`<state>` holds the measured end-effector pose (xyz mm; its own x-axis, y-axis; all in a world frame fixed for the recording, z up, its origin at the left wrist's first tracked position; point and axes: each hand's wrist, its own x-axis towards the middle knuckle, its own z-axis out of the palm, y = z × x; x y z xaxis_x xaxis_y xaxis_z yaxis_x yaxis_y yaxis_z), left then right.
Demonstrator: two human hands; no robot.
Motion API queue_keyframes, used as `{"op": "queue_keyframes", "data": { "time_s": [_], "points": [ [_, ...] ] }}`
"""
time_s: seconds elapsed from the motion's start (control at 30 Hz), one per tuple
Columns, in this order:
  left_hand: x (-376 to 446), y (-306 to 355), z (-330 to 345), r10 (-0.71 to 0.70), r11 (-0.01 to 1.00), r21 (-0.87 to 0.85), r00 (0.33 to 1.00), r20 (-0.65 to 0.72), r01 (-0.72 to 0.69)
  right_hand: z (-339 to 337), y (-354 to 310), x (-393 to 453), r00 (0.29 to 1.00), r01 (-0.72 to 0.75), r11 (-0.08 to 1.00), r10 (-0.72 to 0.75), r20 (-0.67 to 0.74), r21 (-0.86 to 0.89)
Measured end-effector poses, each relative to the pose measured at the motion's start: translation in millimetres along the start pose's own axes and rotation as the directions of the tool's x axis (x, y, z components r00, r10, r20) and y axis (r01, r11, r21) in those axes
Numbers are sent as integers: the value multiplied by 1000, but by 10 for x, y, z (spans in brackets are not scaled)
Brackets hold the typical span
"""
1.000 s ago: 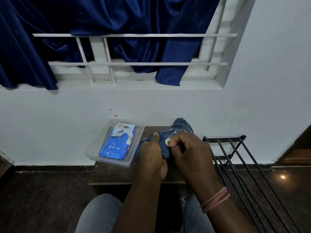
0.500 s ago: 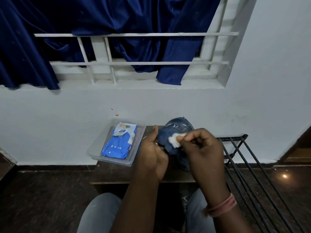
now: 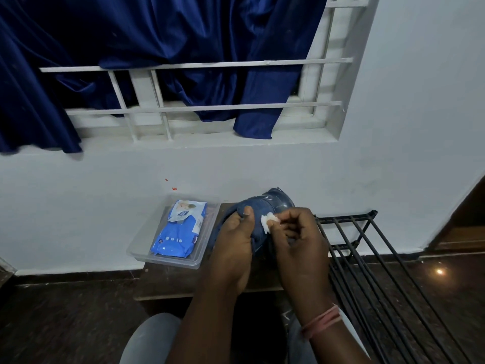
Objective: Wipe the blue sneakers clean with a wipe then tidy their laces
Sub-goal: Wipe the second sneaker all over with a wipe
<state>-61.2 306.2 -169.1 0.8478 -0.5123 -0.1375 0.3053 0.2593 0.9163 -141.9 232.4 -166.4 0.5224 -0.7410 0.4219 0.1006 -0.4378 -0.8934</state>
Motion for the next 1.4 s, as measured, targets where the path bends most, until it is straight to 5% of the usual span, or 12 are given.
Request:
{"op": "queue_keyframes", "data": {
  "time_s": [0.33, 0.47, 0.63, 0.73, 0.9, 1.0, 1.17, 1.4],
  "points": [
    [-141, 170, 113, 33, 943, -330, 999, -5, -33, 148, -77, -8, 948, 315, 923, -295, 120, -220],
    [-223, 221, 182, 63, 922, -378, 996, -57, -80, 132, -97, 129, 963, 263, 948, -268, -6, -181],
    [-231, 258, 125, 53, 904, -420, 997, -62, -74, 238, -155, -18, 941, 332, 922, -309, 139, -198],
    [-225, 254, 133, 67, 905, -412, 993, -102, -103, 183, -60, 107, 970, 241, 954, -243, 10, -177],
    [-225, 265, 112, 52, 903, -419, 992, -113, -95, 245, -166, -52, 940, 327, 930, -300, 163, -170],
    [-215, 243, 116, 63, 895, -431, 990, -124, -111, 174, -37, 76, 972, 233, 958, -231, 35, -169],
    [-207, 228, 56, -20, 902, -431, 994, -107, -28, 226, -187, -104, 926, 326, 930, -278, 255, -172],
    [-125, 223, -11, 85, 800, -587, 992, -93, -124, 57, -79, 0, 986, 167, 986, -167, 29, -4]
  ]
}}
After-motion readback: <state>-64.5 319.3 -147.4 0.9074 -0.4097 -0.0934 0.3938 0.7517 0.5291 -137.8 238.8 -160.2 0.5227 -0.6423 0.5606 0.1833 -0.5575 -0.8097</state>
